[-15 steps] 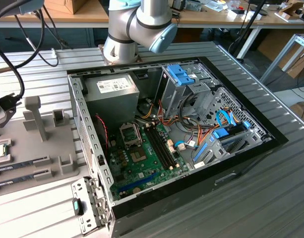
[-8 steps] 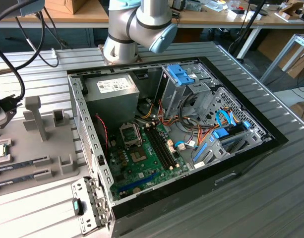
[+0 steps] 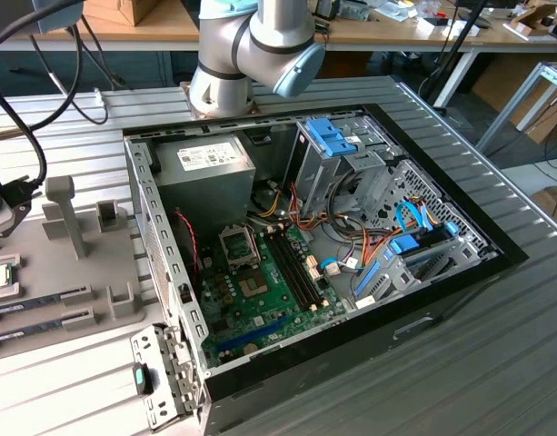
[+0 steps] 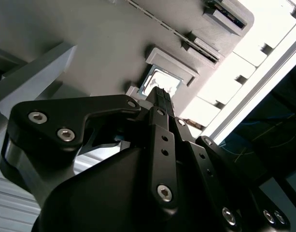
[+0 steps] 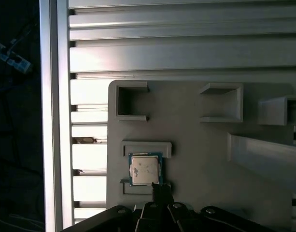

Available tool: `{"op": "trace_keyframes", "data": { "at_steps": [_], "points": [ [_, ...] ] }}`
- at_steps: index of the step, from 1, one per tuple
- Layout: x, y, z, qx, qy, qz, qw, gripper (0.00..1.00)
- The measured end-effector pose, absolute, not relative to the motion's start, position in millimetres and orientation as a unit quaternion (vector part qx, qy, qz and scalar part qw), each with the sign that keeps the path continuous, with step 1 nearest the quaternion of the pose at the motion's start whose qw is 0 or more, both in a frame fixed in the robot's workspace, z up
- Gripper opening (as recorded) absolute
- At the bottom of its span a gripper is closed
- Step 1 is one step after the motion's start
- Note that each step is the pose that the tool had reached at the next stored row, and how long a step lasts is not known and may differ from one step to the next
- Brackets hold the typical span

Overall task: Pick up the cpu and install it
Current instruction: 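Reach for the cpu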

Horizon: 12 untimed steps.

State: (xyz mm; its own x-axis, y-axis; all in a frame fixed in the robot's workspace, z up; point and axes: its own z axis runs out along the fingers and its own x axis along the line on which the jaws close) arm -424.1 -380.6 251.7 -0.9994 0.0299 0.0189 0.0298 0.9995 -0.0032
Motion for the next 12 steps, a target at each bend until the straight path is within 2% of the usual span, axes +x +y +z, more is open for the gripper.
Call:
{"op": "trace_keyframes", "data": {
  "at_steps": [12],
  "points": [
    [-424.0, -380.5, 245.7, -0.015, -1.000, 0.001, 0.009, 0.11]
  ]
}}
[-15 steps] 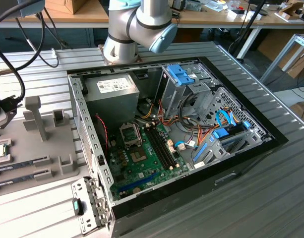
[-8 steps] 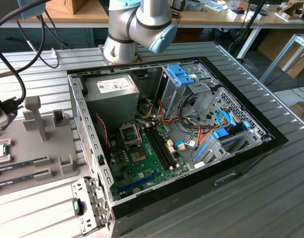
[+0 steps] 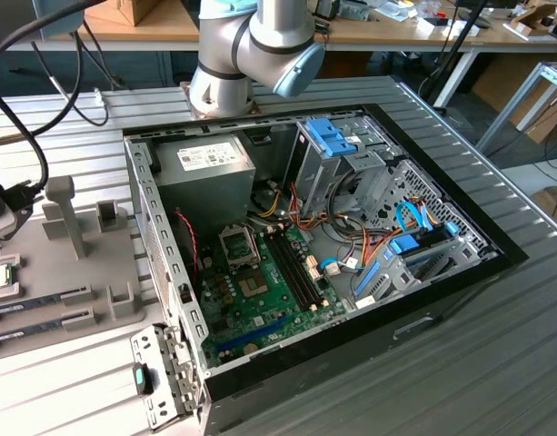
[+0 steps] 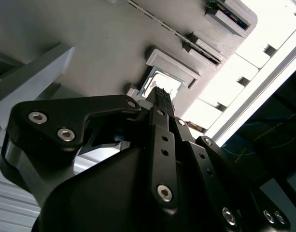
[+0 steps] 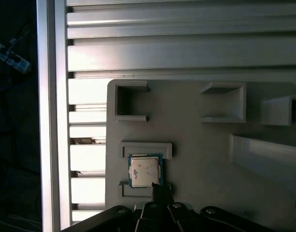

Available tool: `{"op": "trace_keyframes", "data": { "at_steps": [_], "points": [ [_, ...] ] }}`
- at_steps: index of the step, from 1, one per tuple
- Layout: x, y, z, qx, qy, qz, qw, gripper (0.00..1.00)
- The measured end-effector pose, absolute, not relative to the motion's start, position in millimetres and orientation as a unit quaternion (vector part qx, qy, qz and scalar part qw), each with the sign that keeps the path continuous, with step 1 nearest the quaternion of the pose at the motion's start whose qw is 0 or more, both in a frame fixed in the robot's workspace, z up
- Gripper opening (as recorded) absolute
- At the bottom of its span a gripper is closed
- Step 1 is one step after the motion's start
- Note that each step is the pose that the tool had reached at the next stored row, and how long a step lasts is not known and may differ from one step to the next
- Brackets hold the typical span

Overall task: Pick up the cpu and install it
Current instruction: 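Reach for the cpu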

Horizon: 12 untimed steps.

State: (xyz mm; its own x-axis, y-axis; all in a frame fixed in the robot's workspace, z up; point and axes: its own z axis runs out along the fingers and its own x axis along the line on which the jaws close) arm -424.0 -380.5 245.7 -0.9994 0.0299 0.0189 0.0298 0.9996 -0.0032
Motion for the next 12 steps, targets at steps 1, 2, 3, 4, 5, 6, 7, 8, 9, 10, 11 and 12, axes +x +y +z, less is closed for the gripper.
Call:
{"op": "trace_keyframes", "data": {
  "at_steps": [1, 2, 3, 4, 5, 6, 7, 8, 9, 10, 11, 12],
  "points": [
    [-424.1, -380.5, 245.1, -0.015, -1.000, 0.001, 0.009, 0.11],
    [-424.1, -380.4, 244.7, -0.015, -1.000, 0.001, 0.009, 0.11],
    [-424.1, -380.5, 244.5, -0.015, -1.000, 0.001, 0.009, 0.11],
    [-424.1, -380.4, 243.9, -0.015, -1.000, 0.001, 0.009, 0.11],
    [-424.1, -380.4, 243.5, -0.015, -1.000, 0.001, 0.009, 0.11],
    [-424.1, -380.4, 243.2, -0.015, -1.000, 0.001, 0.009, 0.11],
    [-424.1, -380.4, 242.8, -0.015, -1.000, 0.001, 0.009, 0.11],
    [-424.1, -380.3, 242.5, -0.015, -1.000, 0.001, 0.009, 0.11],
    [-424.1, -380.3, 241.9, -0.015, -1.000, 0.001, 0.009, 0.11],
    [-424.1, -380.3, 241.6, -0.015, -1.000, 0.001, 0.009, 0.11],
    [-424.1, -380.3, 241.1, -0.015, -1.000, 0.001, 0.009, 0.11],
    [-424.1, -380.3, 240.5, -0.015, -1.000, 0.001, 0.009, 0.11]
  ]
}}
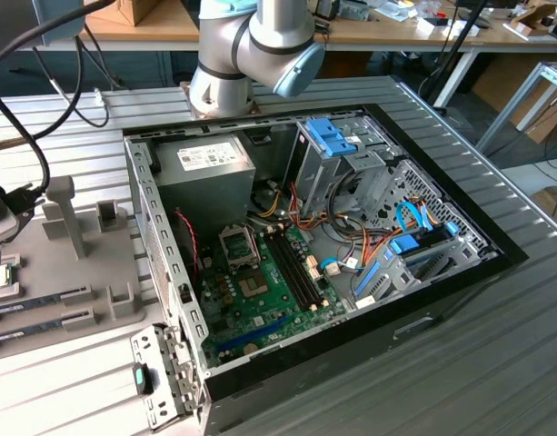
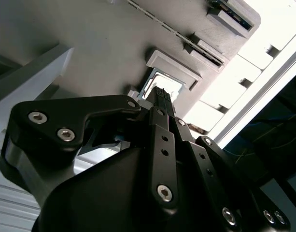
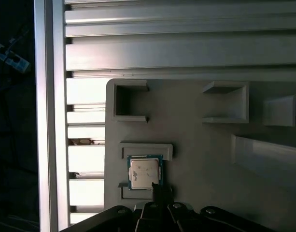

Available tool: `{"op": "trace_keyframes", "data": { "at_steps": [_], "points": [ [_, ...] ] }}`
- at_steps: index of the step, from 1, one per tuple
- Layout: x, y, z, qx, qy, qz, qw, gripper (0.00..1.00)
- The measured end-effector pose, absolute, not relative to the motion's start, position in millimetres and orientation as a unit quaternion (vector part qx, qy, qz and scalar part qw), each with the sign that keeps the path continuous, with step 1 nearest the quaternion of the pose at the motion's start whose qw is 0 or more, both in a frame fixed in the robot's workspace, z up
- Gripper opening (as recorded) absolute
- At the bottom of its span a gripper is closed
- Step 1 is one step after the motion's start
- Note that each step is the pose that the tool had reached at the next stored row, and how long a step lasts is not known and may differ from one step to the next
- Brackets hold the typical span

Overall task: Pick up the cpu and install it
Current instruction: 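Reach for the cpu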

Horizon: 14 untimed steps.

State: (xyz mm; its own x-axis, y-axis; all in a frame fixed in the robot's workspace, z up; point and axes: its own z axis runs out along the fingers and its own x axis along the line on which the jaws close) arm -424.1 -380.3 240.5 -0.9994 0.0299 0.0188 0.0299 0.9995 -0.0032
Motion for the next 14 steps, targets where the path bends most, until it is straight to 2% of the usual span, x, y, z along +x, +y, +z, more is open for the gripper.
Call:
{"op": "trace_keyframes", "data": {
  "at_steps": [14],
  "points": [
    [-424.2, -377.6, 230.8, -0.015, -1.000, 0.001, 0.009, 0.11]
  ]
}}
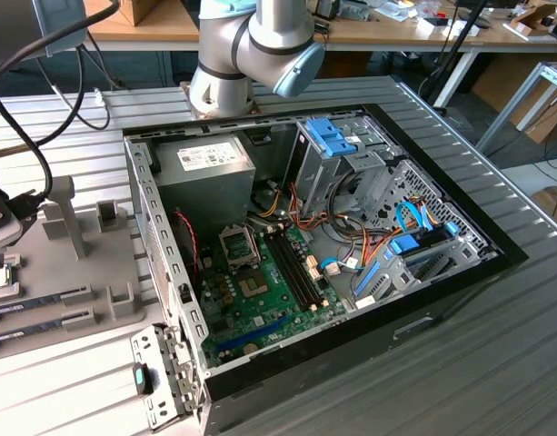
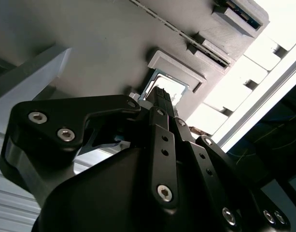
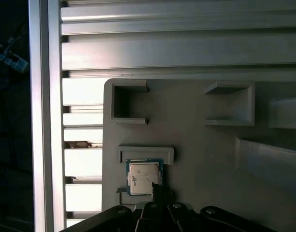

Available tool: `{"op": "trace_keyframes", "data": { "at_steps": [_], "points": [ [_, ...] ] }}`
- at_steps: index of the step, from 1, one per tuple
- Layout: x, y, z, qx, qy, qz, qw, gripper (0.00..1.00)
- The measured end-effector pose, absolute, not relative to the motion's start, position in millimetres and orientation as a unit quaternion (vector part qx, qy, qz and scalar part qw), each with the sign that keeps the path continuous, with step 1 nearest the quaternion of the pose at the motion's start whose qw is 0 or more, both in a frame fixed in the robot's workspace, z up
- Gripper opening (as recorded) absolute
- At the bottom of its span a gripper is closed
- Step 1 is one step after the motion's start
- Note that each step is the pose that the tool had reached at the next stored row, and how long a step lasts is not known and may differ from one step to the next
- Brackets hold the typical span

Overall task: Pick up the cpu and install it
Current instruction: 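Reach for the cpu, then pick up the cpu and move it towards the insertion slot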

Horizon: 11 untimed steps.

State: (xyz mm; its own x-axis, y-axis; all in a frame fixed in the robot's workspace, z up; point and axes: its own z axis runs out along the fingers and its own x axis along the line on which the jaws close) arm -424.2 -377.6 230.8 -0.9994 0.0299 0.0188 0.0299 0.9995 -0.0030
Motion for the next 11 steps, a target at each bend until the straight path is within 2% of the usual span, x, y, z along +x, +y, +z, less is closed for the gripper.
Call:
{"op": "trace_keyframes", "data": {
  "at_steps": [11],
  "points": [
    [-424.2, -377.1, 230.4, -0.015, -1.000, 0.001, 0.009, 0.11]
  ]
}}
